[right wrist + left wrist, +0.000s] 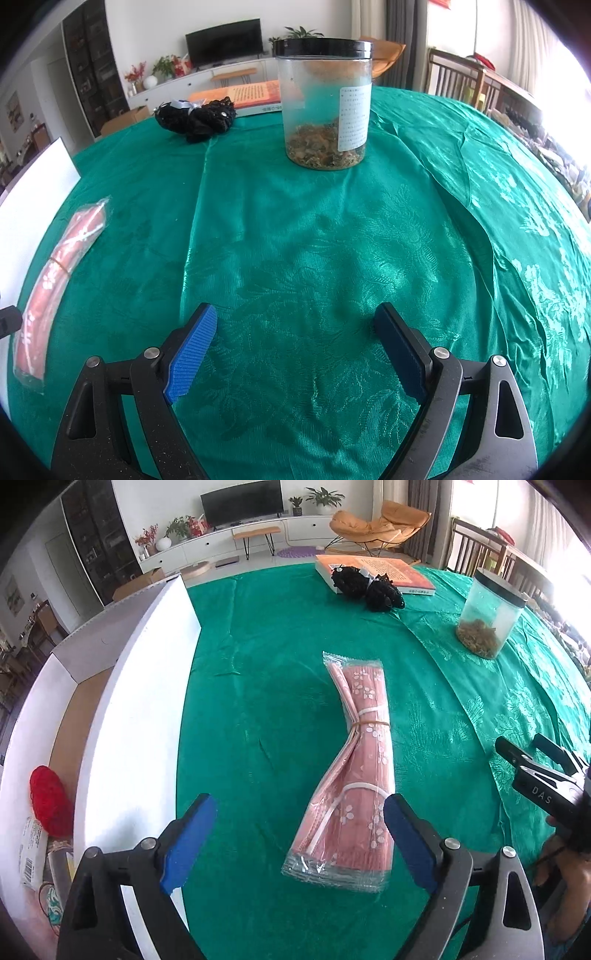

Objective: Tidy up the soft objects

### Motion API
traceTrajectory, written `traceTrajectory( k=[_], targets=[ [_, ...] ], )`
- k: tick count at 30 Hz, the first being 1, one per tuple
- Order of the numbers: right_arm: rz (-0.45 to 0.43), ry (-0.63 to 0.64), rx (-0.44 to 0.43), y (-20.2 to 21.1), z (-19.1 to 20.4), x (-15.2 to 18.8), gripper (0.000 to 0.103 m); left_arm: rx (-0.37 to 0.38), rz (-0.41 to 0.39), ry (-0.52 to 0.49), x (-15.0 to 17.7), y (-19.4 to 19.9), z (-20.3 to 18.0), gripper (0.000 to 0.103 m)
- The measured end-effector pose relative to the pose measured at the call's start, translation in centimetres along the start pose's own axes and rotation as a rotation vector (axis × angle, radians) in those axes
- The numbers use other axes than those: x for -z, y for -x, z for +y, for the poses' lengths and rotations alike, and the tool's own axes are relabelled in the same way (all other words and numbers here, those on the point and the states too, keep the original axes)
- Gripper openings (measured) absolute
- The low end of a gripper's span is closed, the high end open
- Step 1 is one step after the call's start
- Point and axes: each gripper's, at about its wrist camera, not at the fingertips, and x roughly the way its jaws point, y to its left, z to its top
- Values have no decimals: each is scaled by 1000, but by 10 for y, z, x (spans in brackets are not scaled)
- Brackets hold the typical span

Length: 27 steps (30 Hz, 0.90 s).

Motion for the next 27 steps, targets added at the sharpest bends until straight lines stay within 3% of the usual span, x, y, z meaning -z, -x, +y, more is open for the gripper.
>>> traceTrajectory(
  k=[10,17,27],
  targets=[
    [0,0,1,0,0,0,90,43,-111,-81,-64,26,-9,92],
    [0,0,0,0,0,0,90,60,-116,-117,-122,-5,-23,92],
    [0,-1,0,0,0,0,90,92,-67,-119,-171,-60,-34,92]
  ],
)
